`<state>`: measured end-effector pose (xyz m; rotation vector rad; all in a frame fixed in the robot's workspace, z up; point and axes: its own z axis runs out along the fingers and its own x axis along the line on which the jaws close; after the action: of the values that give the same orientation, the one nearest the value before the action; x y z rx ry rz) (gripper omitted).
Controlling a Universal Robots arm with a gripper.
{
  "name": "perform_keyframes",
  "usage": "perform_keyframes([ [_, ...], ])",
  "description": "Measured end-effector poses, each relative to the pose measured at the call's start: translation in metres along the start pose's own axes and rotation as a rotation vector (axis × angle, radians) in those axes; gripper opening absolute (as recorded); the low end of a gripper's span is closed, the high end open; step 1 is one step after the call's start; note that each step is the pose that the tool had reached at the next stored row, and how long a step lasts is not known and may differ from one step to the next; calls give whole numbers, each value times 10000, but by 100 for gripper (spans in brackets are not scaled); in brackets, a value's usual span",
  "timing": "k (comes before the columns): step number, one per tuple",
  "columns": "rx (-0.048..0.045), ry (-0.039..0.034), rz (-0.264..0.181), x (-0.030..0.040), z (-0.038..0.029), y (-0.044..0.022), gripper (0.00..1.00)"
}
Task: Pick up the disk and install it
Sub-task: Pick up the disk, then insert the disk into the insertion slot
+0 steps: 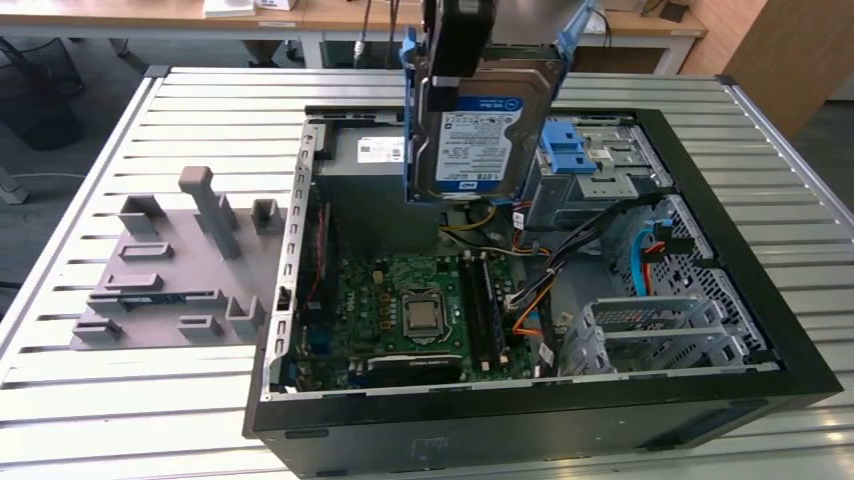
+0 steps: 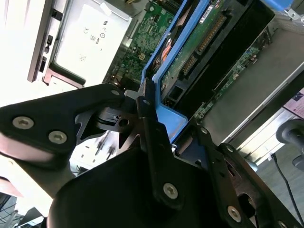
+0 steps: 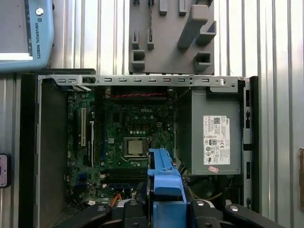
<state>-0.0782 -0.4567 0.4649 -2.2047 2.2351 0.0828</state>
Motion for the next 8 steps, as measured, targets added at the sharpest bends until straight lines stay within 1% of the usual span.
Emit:
perform_keyframes([
  [4,0,1,16,9,2,-66,37],
  [8,0,1,34,9,1,-86,37],
])
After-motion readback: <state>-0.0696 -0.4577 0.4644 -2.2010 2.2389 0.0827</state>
